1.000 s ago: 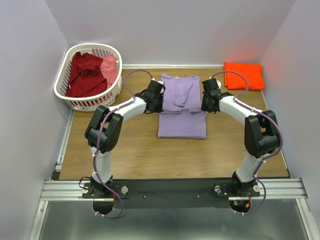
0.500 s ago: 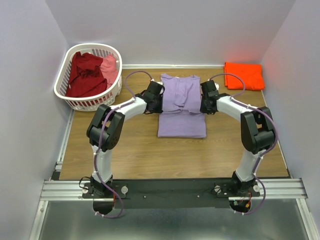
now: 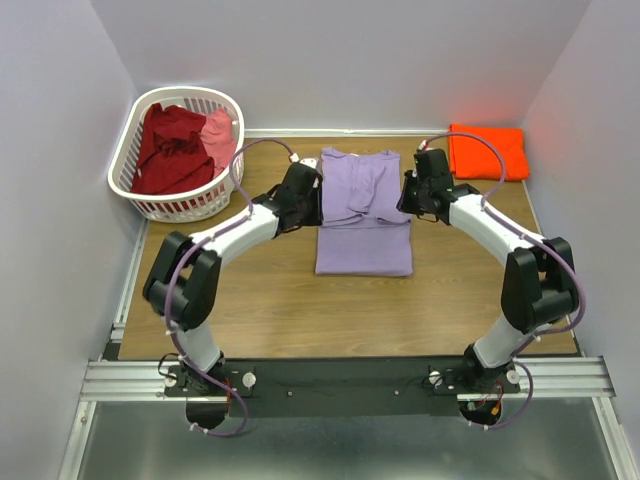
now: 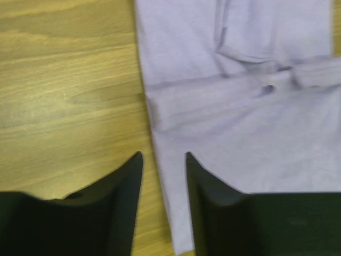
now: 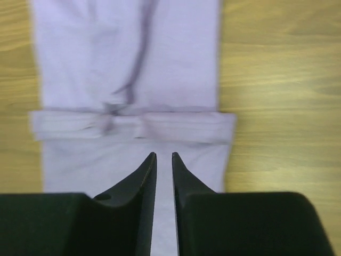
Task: Fold and stack the t-shirts
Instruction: Fold the tshirt
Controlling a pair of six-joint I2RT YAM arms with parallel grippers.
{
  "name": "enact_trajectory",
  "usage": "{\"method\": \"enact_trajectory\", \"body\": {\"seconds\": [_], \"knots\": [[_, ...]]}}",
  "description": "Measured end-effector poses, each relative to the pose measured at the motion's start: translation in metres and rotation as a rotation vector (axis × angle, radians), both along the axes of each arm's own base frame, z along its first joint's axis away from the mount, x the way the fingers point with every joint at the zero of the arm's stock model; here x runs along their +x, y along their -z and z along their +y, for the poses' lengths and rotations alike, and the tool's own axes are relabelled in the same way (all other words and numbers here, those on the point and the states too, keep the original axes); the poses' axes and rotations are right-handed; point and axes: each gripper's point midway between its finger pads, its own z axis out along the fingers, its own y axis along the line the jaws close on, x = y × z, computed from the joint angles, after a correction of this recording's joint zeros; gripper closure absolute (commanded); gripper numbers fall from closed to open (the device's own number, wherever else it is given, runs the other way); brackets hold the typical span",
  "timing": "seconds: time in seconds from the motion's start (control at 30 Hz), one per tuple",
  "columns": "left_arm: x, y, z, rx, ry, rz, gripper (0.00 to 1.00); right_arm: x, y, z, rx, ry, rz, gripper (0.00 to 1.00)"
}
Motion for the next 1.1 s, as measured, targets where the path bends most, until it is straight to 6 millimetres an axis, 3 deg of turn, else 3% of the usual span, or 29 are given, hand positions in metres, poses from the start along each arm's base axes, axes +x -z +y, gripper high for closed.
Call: {"method": "enact_trajectory", "body": {"seconds": [0.07, 0.1, 0.17, 0.2, 0.37, 0.5, 0.63, 0.9, 1.1], "knots": [[-0.015, -0.015, -0.007, -0.031, 0.01, -0.038, 0.77, -0.003, -0.008, 0.014, 0.048, -0.038, -0.025, 0.79], [-0.025, -0.02, -0.013, -0.05, 0.024, -0.052, 0.78, -0.006, -0.007, 0.023, 0.074, -0.067, -0.027, 0.82], [-0.041, -0.024, -0.03, -0.081, 0.063, -0.071, 0.9, -0.013, 0.0, 0.038, 0.109, -0.109, -0.011, 0.85], [-0.048, -0.022, -0.04, -0.087, 0.084, -0.071, 0.94, -0.017, 0.006, 0.046, 0.123, -0.132, 0.003, 0.85], [-0.069, 0.018, -0.071, -0.061, 0.155, -0.005, 0.95, -0.027, 0.04, 0.071, 0.165, -0.191, 0.076, 0.87], [-0.078, 0.051, -0.074, -0.025, 0.172, 0.064, 0.95, -0.025, 0.061, 0.078, 0.186, -0.191, 0.113, 0.89], [-0.086, 0.067, -0.077, -0.023, 0.192, 0.112, 0.95, -0.023, 0.076, 0.081, 0.194, -0.193, 0.132, 0.89], [-0.092, 0.07, -0.082, -0.069, 0.215, 0.124, 0.95, -0.021, 0.089, 0.084, 0.197, -0.196, 0.148, 0.89], [-0.098, 0.07, -0.082, -0.093, 0.227, 0.124, 0.95, -0.002, 0.088, 0.086, 0.177, -0.186, 0.116, 0.88]]}}
